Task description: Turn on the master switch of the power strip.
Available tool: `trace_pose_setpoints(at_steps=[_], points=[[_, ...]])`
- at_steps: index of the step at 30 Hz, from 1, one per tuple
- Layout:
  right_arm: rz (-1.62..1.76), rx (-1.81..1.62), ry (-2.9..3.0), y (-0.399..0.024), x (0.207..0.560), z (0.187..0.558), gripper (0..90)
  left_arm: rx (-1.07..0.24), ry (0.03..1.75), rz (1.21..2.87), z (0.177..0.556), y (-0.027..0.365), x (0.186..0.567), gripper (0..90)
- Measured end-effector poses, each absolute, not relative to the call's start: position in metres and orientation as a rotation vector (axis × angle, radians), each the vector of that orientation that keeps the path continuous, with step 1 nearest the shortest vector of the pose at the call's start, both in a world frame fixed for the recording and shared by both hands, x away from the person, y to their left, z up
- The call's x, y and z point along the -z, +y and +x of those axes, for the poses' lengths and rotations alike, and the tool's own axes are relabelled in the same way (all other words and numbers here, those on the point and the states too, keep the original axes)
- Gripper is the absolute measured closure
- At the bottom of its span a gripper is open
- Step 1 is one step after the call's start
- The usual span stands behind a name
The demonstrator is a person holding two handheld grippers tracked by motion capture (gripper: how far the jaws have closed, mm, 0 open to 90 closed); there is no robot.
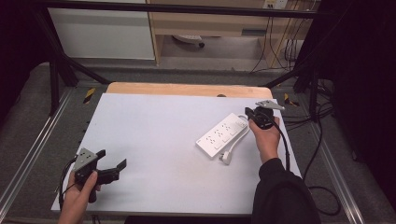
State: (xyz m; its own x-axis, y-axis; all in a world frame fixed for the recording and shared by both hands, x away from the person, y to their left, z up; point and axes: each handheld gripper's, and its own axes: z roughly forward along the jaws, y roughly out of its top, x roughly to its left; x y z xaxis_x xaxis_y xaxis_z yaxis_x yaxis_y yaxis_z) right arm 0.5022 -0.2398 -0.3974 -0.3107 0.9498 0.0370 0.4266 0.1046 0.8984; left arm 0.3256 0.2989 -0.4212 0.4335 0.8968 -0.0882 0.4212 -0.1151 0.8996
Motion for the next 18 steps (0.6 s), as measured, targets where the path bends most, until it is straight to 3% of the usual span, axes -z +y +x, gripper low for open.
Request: trace_pose_setpoints(at_steps=[18], points=[[1.379, -1.085, 1.858, -0.237, 0.411, 0.503, 90.0, -0.615, 1.148, 1.721, 0.326, 0.299, 0.421, 7.6]])
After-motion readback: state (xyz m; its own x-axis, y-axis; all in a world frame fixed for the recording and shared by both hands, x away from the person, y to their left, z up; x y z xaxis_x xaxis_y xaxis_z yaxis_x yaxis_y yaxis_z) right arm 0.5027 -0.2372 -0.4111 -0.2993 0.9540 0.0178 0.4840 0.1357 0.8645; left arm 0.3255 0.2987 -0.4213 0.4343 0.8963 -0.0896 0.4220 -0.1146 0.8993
